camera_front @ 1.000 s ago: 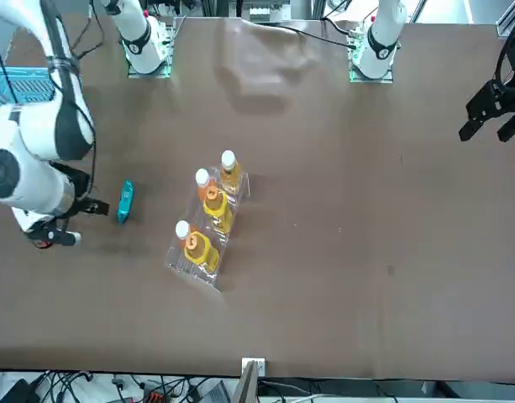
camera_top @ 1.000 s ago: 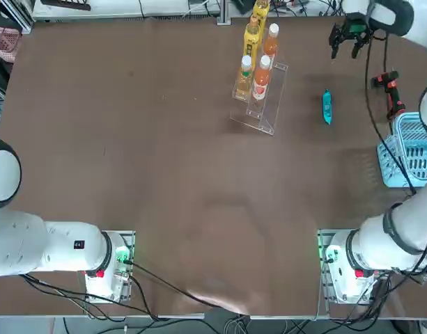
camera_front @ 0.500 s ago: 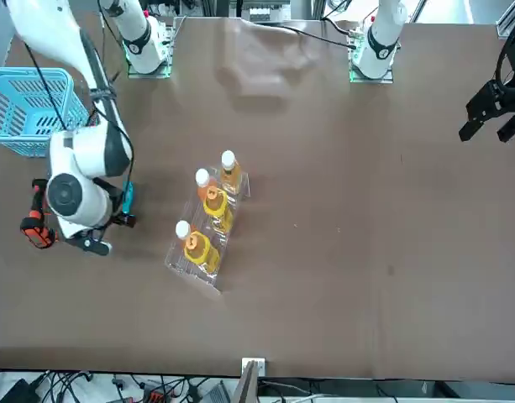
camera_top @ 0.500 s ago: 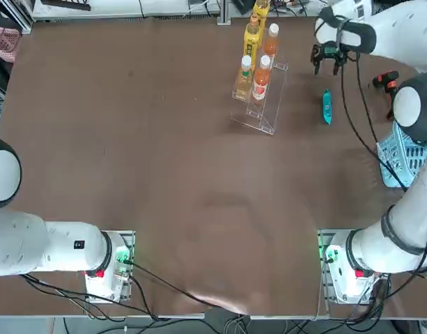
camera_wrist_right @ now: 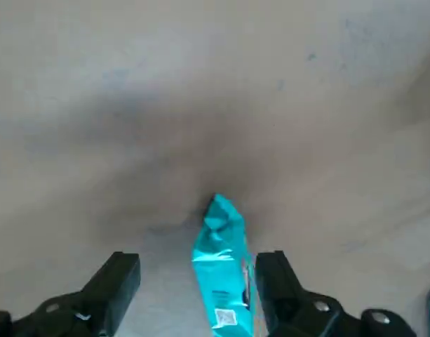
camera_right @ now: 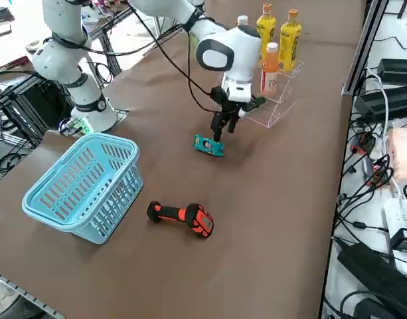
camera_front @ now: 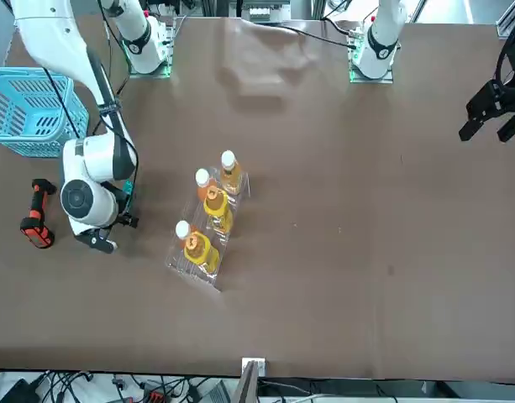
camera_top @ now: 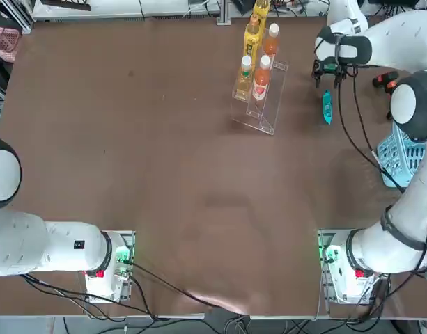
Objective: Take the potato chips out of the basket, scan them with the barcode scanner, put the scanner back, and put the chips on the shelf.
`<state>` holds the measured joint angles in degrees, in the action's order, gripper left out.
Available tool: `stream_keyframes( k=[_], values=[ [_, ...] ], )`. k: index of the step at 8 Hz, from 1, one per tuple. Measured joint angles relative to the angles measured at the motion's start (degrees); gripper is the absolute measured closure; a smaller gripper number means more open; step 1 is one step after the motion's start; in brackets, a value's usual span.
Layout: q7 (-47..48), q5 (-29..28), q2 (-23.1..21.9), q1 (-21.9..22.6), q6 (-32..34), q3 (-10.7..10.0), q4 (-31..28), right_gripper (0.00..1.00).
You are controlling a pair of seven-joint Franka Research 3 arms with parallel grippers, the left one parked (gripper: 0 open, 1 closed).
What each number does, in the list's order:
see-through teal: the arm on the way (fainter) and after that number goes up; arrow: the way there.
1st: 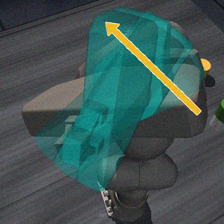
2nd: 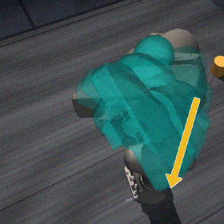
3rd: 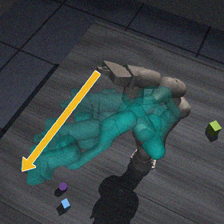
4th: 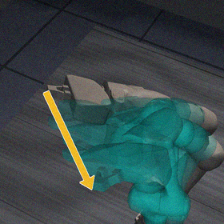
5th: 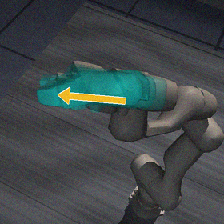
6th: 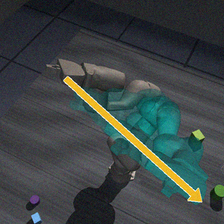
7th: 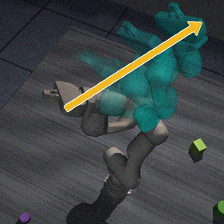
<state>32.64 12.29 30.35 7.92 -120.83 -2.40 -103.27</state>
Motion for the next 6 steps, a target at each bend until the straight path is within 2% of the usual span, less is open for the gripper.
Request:
stream_keyframes(
  k=[6],
  values=[
    [2.2,0.0,0.0,0.1,-0.3,0.0,-3.8,0.0]
  ],
)
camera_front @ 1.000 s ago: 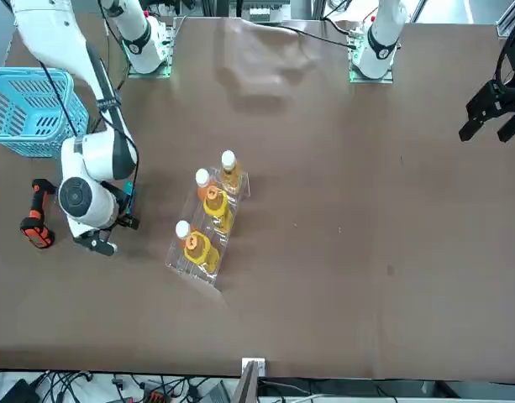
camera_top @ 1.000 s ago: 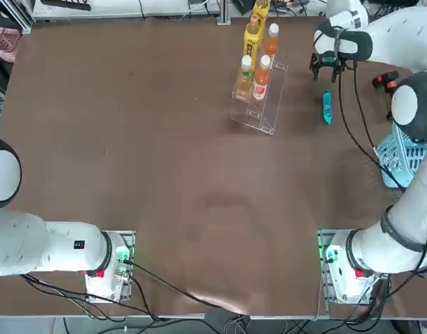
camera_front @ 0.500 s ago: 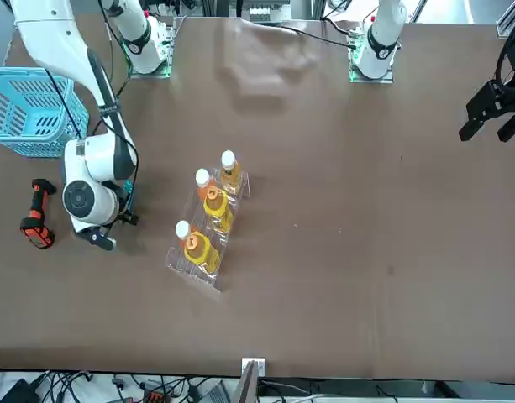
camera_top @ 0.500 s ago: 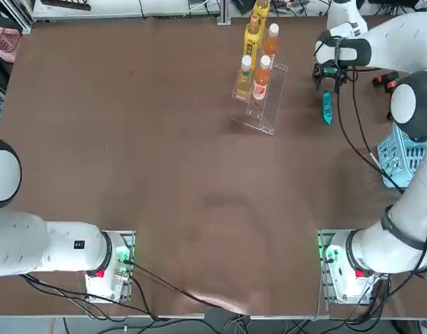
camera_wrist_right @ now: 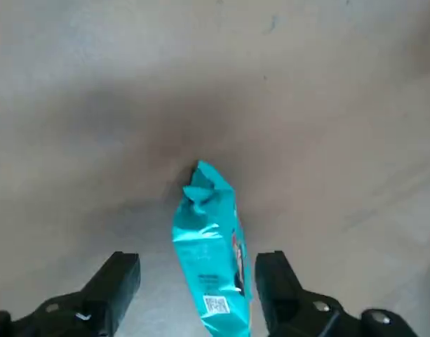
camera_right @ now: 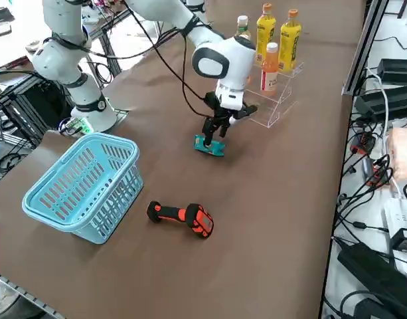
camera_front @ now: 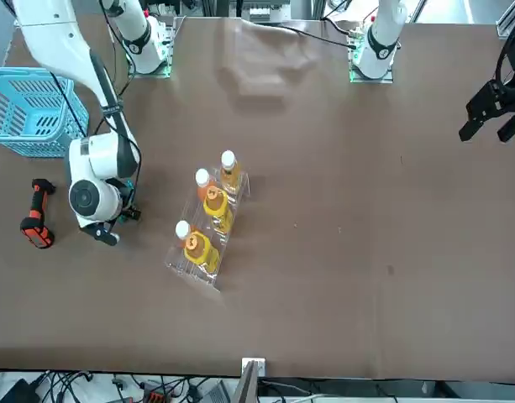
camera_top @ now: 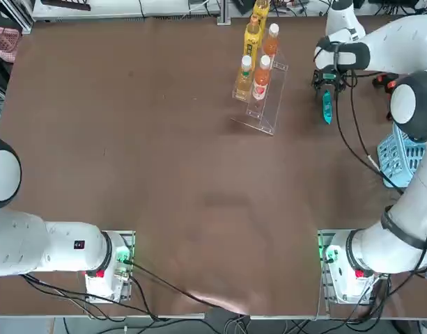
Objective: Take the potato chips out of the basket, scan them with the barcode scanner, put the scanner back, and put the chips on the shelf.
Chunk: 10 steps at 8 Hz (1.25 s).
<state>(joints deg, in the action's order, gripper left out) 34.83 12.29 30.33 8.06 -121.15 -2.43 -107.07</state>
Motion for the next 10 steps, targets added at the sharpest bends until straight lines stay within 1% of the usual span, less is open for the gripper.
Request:
stream_keyframes(
  k=[4,5,10],
  values=[
    [0.0,0.0,0.0,-0.1,-0.4,-0.1,-1.6,0.0],
    [0.0,0.0,0.0,-0.1,-0.4,-0.1,-1.7,0.01],
    [0.0,0.1,0.0,-0.2,-0.5,-0.1,-2.5,0.16]
  ],
)
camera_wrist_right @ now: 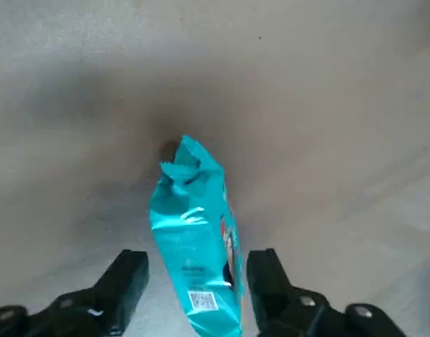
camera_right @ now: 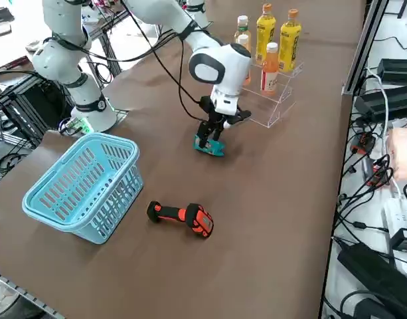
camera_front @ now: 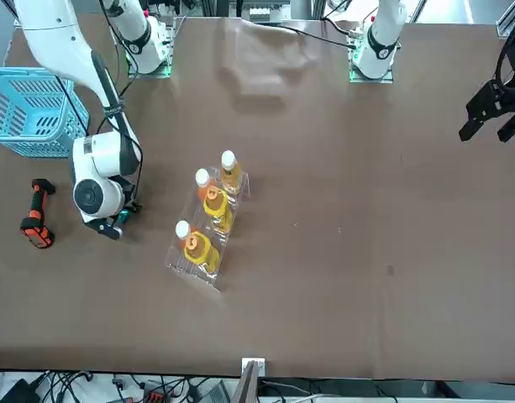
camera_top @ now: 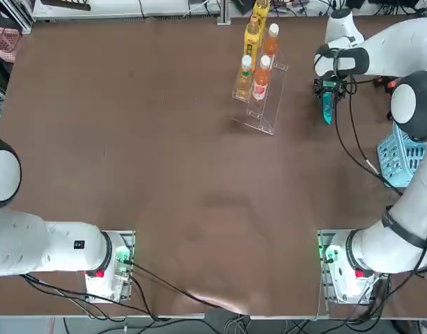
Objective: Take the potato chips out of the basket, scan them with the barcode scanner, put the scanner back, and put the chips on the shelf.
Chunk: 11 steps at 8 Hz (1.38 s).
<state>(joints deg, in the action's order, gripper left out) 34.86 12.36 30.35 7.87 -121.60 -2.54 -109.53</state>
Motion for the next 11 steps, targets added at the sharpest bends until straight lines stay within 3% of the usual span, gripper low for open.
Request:
stream_keyframes(
  k=[5,11],
  values=[
    [0.0,0.0,0.1,0.0,-0.3,0.0,-0.9,0.21],
    [0.0,0.0,0.2,-0.1,-0.4,-0.5,-1.1,0.37]
  ],
)
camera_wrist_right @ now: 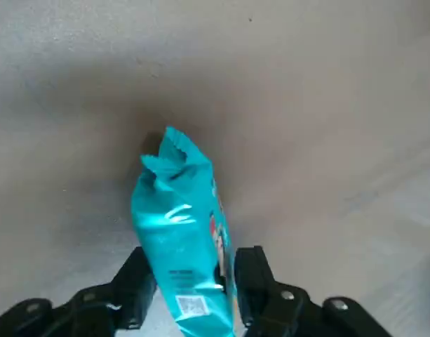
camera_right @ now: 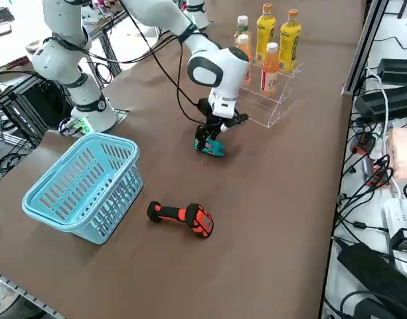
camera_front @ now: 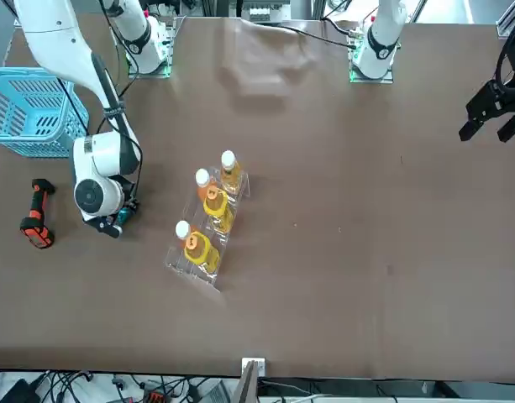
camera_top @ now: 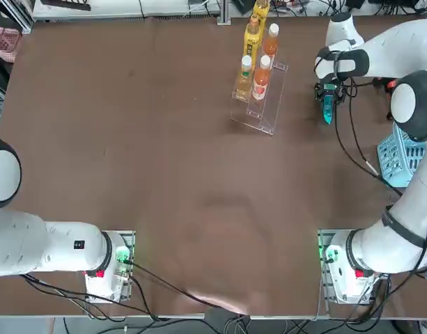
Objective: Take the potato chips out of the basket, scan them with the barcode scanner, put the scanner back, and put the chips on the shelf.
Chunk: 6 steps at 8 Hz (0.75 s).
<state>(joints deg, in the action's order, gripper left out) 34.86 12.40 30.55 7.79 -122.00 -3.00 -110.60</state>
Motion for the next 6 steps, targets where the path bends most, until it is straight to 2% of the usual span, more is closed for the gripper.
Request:
stream_keyframes(
  k=[1,2,6],
  values=[
    [0.0,0.0,0.0,0.0,0.0,0.0,0.0,0.37],
    [0.0,0.0,0.0,0.0,0.0,0.0,0.0,0.44],
    [0.0,0.1,0.0,0.2,0.0,0.0,0.0,0.56]
  ],
)
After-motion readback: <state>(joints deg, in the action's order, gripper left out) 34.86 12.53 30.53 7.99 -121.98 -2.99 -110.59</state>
